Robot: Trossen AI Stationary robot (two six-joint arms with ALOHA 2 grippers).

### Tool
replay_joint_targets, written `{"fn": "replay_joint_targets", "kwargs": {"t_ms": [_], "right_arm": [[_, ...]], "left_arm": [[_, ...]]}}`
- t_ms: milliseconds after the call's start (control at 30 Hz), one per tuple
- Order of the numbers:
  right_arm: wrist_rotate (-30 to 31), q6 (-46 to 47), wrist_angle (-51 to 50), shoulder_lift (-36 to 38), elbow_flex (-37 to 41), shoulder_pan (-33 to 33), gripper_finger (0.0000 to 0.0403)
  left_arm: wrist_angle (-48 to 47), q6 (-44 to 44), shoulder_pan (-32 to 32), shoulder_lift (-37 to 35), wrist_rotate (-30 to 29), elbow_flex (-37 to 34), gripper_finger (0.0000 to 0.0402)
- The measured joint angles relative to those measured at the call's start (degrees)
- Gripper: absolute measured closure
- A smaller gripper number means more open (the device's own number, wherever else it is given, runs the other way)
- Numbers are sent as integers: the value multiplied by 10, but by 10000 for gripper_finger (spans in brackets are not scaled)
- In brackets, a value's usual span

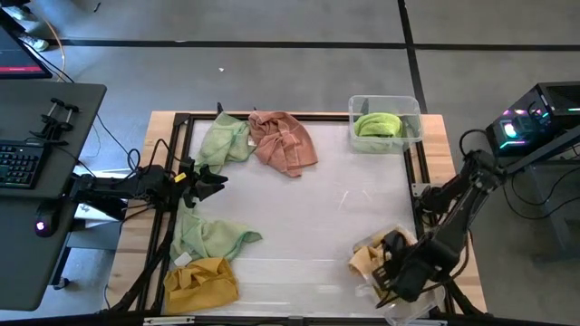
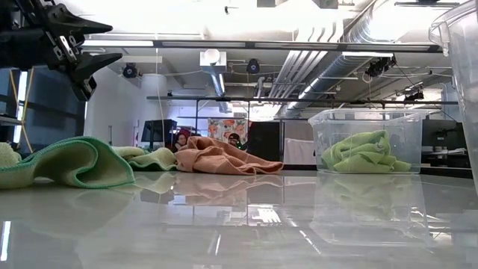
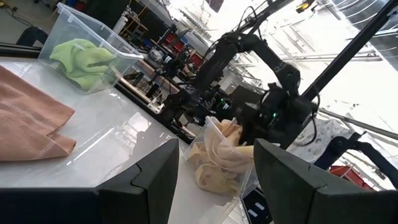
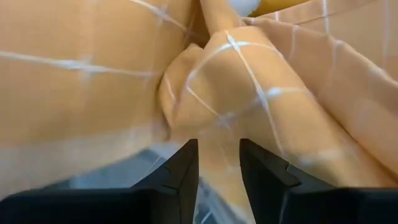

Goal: Sort towels by color in basket
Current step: Put the orange patterned towel into the bottom transparent bin

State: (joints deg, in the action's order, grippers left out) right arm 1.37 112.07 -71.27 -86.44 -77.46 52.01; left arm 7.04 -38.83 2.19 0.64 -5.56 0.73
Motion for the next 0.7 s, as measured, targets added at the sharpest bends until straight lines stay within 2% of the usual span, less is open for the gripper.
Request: {"fn": "replay_joint_targets", "kwargs": {"t_ms": [200,400,500,600,700], "right_arm": [[14,-34,-6,55,-45,0,293],[37,-243,142,70,-73,-21,293],[58,-312,199,54,-69,-45,293],[53,-308,167,25,-68,-68,293],[20,-244,86,-6,-67,-78,293]], "left_arm": [[0,0,0,0,0,0,207],[0,0,0,0,0,0,207],[0,0,0,0,0,0,207],[0,0,0,0,0,0,207],[0,0,0,0,0,0,207]]}}
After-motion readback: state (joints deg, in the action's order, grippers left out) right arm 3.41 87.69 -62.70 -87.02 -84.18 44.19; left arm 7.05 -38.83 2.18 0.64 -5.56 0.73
